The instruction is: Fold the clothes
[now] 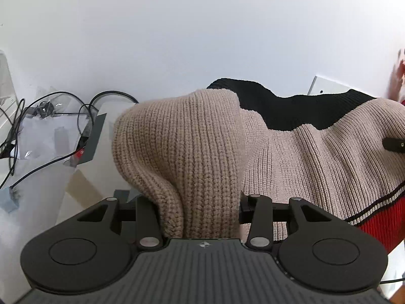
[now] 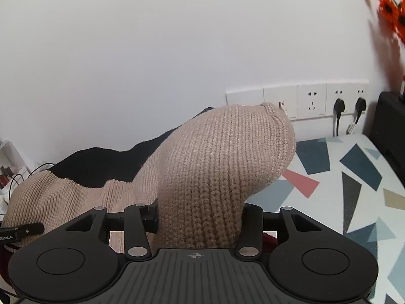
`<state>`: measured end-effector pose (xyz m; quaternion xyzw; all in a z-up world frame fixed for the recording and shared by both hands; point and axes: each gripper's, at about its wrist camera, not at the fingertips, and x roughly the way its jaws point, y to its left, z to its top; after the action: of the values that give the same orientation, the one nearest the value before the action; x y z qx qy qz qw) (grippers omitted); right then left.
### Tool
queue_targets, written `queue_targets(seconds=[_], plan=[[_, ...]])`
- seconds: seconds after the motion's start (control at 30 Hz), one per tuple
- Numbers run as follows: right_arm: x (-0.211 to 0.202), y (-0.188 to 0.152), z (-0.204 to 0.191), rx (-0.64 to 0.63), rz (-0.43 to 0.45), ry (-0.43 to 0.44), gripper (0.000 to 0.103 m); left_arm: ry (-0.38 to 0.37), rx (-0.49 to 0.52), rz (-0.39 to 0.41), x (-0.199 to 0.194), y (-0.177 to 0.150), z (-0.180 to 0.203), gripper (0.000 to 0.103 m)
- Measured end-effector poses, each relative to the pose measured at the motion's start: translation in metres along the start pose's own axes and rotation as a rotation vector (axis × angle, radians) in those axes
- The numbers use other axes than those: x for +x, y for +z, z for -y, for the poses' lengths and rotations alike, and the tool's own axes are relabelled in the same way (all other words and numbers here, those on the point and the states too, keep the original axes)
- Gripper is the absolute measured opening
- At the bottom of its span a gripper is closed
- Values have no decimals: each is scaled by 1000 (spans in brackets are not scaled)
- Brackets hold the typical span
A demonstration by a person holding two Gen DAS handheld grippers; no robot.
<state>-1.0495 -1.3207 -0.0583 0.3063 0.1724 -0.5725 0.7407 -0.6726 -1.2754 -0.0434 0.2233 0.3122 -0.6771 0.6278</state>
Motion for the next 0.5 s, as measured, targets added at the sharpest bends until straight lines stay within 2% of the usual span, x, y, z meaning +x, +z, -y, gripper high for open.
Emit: queue_targets(seconds=[0.37,0.5], plan=[[-41,-30,-40,11,3,-5,40,5,15,13,-40,-26,-19,43],[-45,-36,-32,-2,-12,17,40,14,9,8,-46,-34,-17,43]])
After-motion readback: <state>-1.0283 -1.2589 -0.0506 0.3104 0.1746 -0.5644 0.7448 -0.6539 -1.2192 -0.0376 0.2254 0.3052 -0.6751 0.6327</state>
